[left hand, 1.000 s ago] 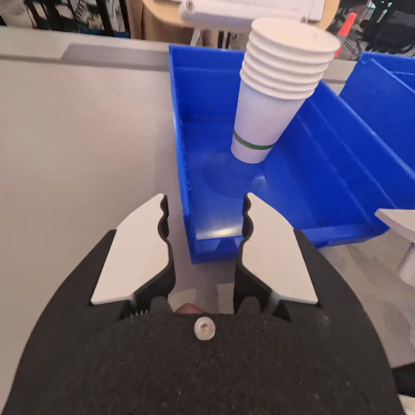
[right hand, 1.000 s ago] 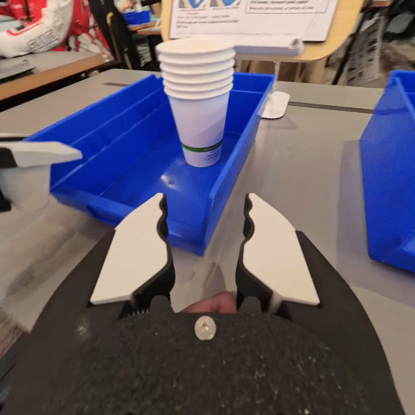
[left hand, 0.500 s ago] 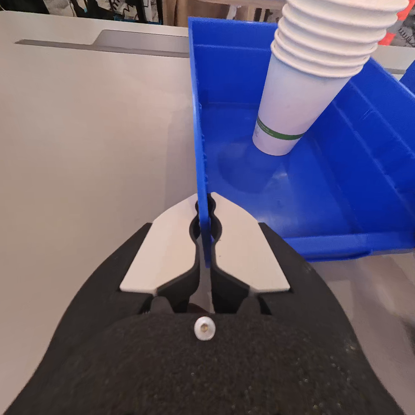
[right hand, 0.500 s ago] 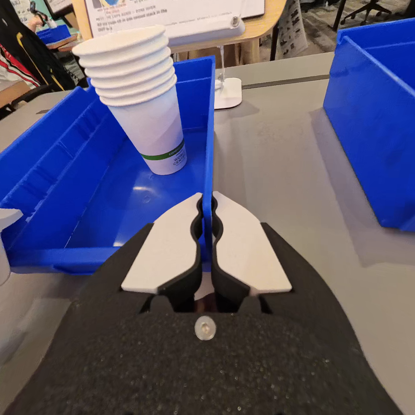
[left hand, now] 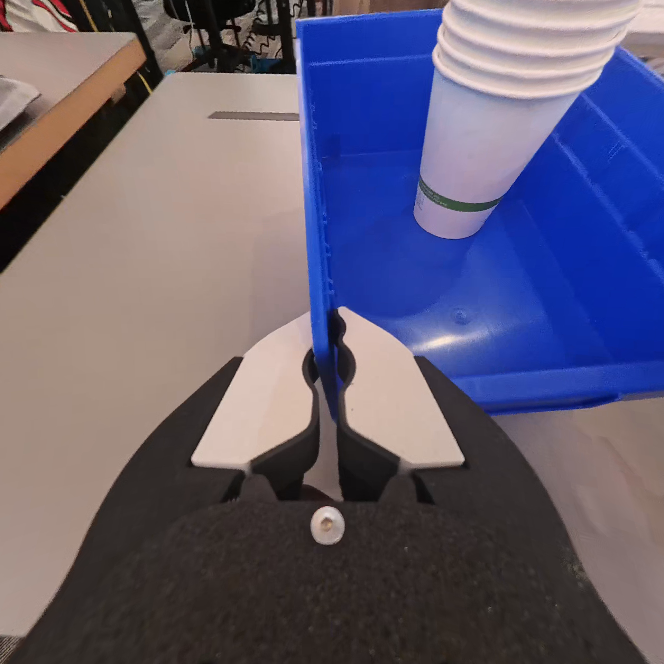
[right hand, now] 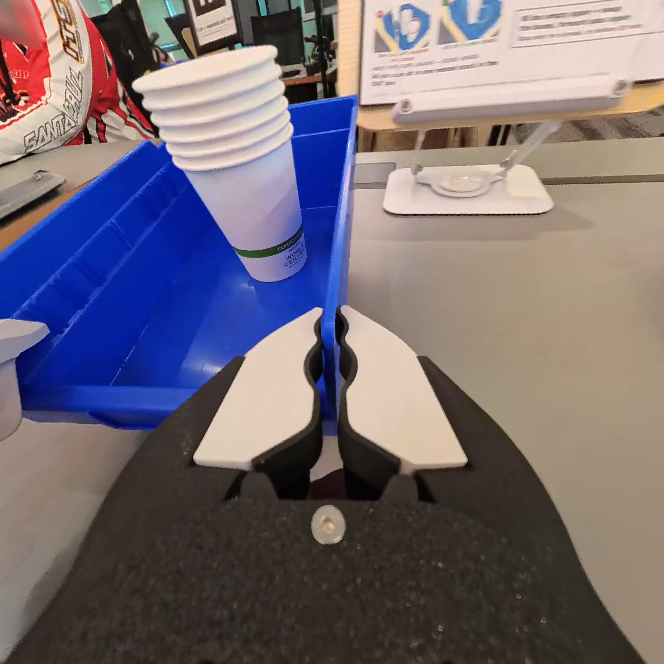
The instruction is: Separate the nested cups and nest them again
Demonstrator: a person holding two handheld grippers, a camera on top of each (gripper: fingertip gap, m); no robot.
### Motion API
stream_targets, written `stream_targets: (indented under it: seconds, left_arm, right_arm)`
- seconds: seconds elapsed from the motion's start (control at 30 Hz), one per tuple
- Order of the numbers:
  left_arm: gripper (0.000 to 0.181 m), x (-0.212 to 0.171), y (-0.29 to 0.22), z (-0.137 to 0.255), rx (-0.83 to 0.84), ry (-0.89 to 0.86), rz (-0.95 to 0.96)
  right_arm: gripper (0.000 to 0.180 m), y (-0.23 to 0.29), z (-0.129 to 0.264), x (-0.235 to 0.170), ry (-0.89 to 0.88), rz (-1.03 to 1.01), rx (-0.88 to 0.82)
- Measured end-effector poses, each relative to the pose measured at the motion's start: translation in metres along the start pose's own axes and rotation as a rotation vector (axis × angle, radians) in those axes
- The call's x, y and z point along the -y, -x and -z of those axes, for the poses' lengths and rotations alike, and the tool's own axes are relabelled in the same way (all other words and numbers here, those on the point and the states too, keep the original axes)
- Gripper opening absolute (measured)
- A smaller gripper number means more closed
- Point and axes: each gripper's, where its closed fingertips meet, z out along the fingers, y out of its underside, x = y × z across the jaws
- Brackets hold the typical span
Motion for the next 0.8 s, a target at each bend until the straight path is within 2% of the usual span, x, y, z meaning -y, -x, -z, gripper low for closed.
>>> stream_targets:
  seconds: [0.2,0.33,0.5,0.53,0.57,0.6,0.67,0.8]
  left_arm:
    - [0.003,-0.008,0.053,-0.019,0.024,0.052,0.02]
    - [0.003,-0.019,0.062,-0.028,0.01,0.057,0.017]
    - [0.007,-0.017,0.066,-0.03,0.018,0.033,0.027]
    - [0.026,-0.016,0.07,-0.028,0.044,0.025,0.029]
    - [0.038,-0.017,0.074,-0.025,0.073,0.023,0.037]
    - [0.044,-0.017,0.079,-0.02,0.096,0.016,0.059]
    - [0.05,-0.014,0.086,-0.003,0.117,-0.021,0.122]
    - [0.054,-0.009,0.081,0.04,0.14,-0.098,0.186]
  right_arm:
    - [0.004,0.043,-0.031,-0.016,0.066,0.012,0.005]
    - [0.004,0.048,-0.038,-0.032,0.087,0.021,0.008]
    - [0.009,0.051,-0.036,-0.032,0.063,0.04,0.075]
    - [0.023,0.049,-0.033,-0.028,0.046,0.041,0.088]
    - [0.036,0.047,-0.028,-0.022,0.022,0.052,0.105]
    - [0.04,0.047,-0.021,-0.017,-0.005,0.071,0.135]
    - [0.043,0.045,0.0,-0.007,-0.047,0.122,0.198]
    - [0.038,0.03,0.051,0.005,-0.108,0.213,0.366]
